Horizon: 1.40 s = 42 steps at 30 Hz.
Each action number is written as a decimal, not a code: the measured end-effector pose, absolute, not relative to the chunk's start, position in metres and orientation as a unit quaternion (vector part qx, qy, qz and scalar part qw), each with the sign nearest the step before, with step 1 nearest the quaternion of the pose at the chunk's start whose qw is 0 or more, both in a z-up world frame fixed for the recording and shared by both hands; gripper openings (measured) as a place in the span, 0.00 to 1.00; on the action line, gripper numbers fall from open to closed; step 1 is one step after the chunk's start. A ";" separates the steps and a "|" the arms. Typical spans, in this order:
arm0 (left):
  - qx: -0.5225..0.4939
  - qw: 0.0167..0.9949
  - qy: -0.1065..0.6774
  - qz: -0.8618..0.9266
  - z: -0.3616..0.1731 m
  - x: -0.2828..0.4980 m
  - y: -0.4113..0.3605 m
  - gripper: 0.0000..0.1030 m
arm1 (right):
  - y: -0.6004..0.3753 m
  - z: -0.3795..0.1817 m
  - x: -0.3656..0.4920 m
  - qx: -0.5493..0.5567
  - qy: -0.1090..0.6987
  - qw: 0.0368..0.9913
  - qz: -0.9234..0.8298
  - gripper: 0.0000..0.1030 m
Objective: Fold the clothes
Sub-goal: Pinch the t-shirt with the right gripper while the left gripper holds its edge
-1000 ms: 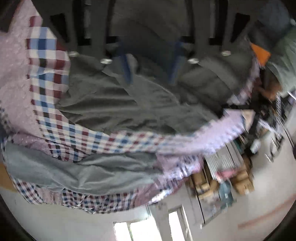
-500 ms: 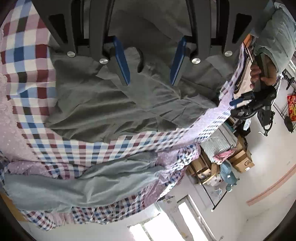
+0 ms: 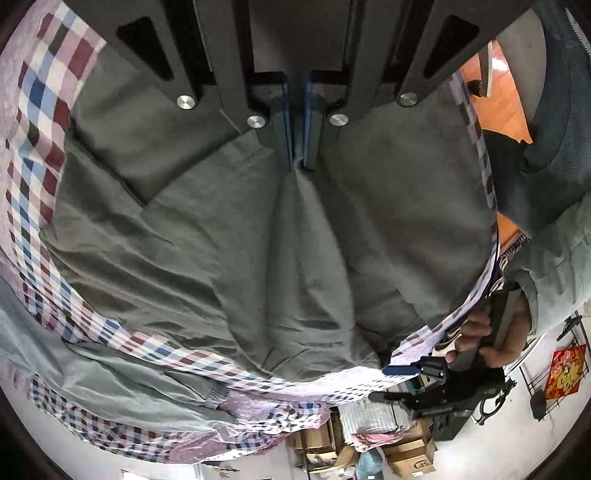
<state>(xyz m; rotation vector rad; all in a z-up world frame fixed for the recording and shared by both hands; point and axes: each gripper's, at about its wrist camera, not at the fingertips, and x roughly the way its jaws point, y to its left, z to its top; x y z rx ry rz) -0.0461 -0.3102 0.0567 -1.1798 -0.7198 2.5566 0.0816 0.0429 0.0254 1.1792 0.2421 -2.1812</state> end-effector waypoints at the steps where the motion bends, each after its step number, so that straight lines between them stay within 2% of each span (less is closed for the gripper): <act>1: -0.412 0.112 -0.243 0.871 0.054 -0.047 -0.309 0.74 | 0.047 0.026 0.081 0.449 0.082 0.319 -0.831 0.05; 2: -0.421 0.105 -0.240 0.868 0.051 -0.047 -0.308 0.72 | 0.051 0.026 0.080 0.450 0.072 0.316 -0.832 0.06; 4: -0.442 0.095 -0.236 0.860 0.045 -0.046 -0.306 0.60 | 0.060 0.031 0.081 0.447 0.050 0.313 -0.837 0.06; 5: -0.453 0.089 -0.236 0.855 0.043 -0.045 -0.306 0.57 | 0.066 0.035 0.080 0.440 0.032 0.308 -0.843 0.06; 6: -0.464 0.083 -0.238 0.849 0.040 -0.042 -0.306 0.49 | 0.072 0.039 0.078 0.433 0.014 0.299 -0.850 0.06; 7: -0.472 0.078 -0.239 0.845 0.037 -0.039 -0.306 0.46 | 0.080 0.042 0.075 0.425 -0.007 0.289 -0.858 0.09; 8: -0.478 0.075 -0.241 0.841 0.036 -0.036 -0.307 0.45 | 0.089 0.045 0.072 0.417 -0.028 0.273 -0.866 0.13; 10: -0.487 0.076 -0.239 0.836 0.034 -0.030 -0.307 0.40 | 0.104 0.049 0.066 0.408 -0.061 0.230 -0.882 0.35; 11: -0.493 0.076 -0.235 0.834 0.033 -0.028 -0.306 0.39 | 0.114 0.050 0.062 0.404 -0.084 0.204 -0.888 0.41; 14: -0.495 0.073 -0.226 0.836 0.033 -0.022 -0.306 0.39 | 0.138 0.052 0.053 0.396 -0.148 0.150 -0.894 0.44; 16: -0.482 0.072 -0.226 0.844 0.036 -0.018 -0.309 0.39 | 0.143 0.055 0.049 0.386 -0.164 0.138 -0.897 0.44; 20: -0.442 0.070 -0.241 0.861 0.049 -0.015 -0.320 0.39 | 0.126 0.052 0.040 0.397 -0.139 0.144 -0.896 0.43; 25: -0.395 0.060 -0.278 0.873 0.058 -0.014 -0.337 0.59 | 0.111 0.033 0.027 0.429 -0.111 0.133 -0.887 0.43; 30: -0.399 0.051 -0.305 0.863 0.049 -0.024 -0.348 0.59 | 0.104 0.025 0.024 0.434 -0.100 0.139 -0.884 0.41; 32: -0.401 0.049 -0.311 0.860 0.046 -0.026 -0.348 0.59 | 0.099 0.027 0.025 0.434 -0.091 0.145 -0.885 0.38; 33: -0.402 0.048 -0.314 0.859 0.045 -0.026 -0.348 0.59 | 0.095 0.027 0.026 0.434 -0.084 0.148 -0.884 0.30; 34: -0.403 0.048 -0.317 0.857 0.044 -0.027 -0.348 0.59 | 0.092 0.028 0.026 0.435 -0.077 0.150 -0.885 0.14; 42: -0.401 0.045 -0.334 0.852 0.045 -0.027 -0.353 0.59 | 0.077 0.054 0.034 0.395 -0.025 0.121 -0.911 0.06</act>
